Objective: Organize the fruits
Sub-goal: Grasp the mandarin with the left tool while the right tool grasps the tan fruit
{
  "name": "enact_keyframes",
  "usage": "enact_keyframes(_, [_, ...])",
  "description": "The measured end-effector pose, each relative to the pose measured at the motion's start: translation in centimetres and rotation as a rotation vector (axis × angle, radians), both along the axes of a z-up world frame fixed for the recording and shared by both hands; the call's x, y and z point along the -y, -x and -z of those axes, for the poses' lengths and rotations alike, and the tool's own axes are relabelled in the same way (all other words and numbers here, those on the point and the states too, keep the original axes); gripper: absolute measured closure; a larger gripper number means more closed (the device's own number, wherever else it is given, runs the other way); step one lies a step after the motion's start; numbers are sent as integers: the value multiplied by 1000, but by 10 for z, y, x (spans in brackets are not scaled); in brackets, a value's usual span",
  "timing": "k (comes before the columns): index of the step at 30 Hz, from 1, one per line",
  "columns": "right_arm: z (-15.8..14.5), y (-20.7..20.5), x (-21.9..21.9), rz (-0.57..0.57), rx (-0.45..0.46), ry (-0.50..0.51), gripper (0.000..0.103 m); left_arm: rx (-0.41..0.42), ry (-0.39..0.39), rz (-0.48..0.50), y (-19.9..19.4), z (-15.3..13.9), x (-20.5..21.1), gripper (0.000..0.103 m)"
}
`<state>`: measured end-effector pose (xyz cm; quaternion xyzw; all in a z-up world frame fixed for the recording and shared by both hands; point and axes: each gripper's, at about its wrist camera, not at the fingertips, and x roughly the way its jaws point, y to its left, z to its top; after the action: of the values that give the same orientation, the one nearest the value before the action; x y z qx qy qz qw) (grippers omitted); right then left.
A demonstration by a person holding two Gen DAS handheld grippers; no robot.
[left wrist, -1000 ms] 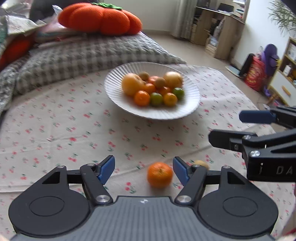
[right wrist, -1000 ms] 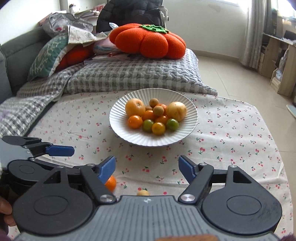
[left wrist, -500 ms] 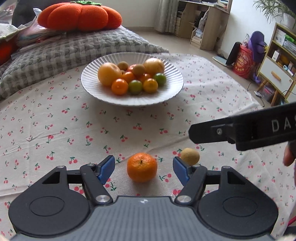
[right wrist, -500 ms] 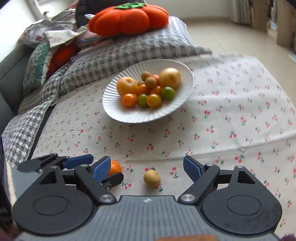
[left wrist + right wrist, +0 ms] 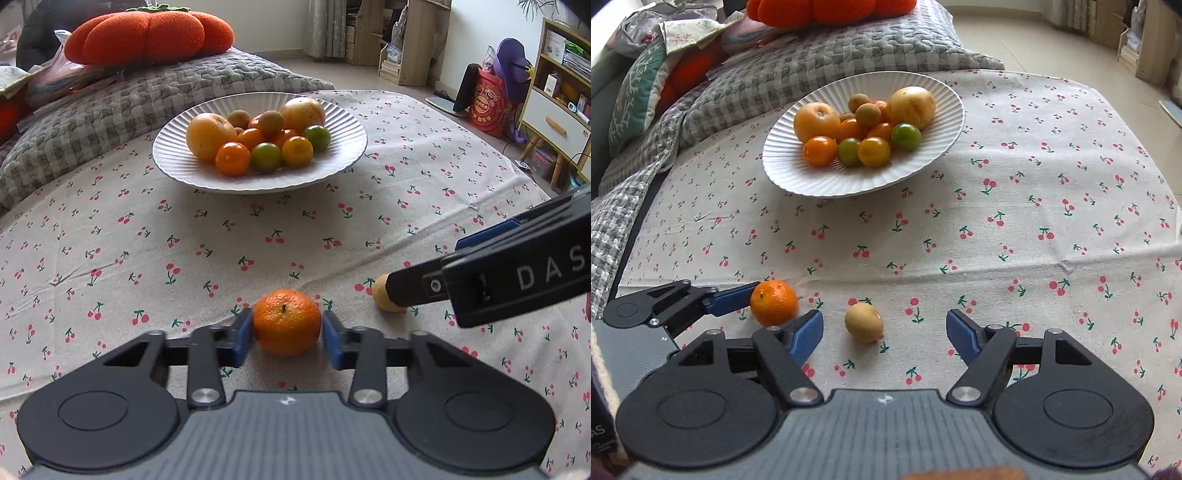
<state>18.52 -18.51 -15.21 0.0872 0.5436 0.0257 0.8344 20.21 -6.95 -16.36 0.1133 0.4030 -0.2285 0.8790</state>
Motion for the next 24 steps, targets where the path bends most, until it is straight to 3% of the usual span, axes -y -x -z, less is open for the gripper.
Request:
enact_keyframes(7, [5,0,0,-12,-15,10,39,6,38,-4,1,2,-7,76])
enact_keyframes(13, [6,-1,-4,-44,-9,2,46,2,40,-12,1,2,-6,76])
enact_keyframes(19, [15,-3,-3,-41,-36,-12,60,12,35,-6,1,3,-6,76])
enact_keyframes(24, [17,-7,-5,-59,-14,-11,62,15,29,-3,1,3,-5,76])
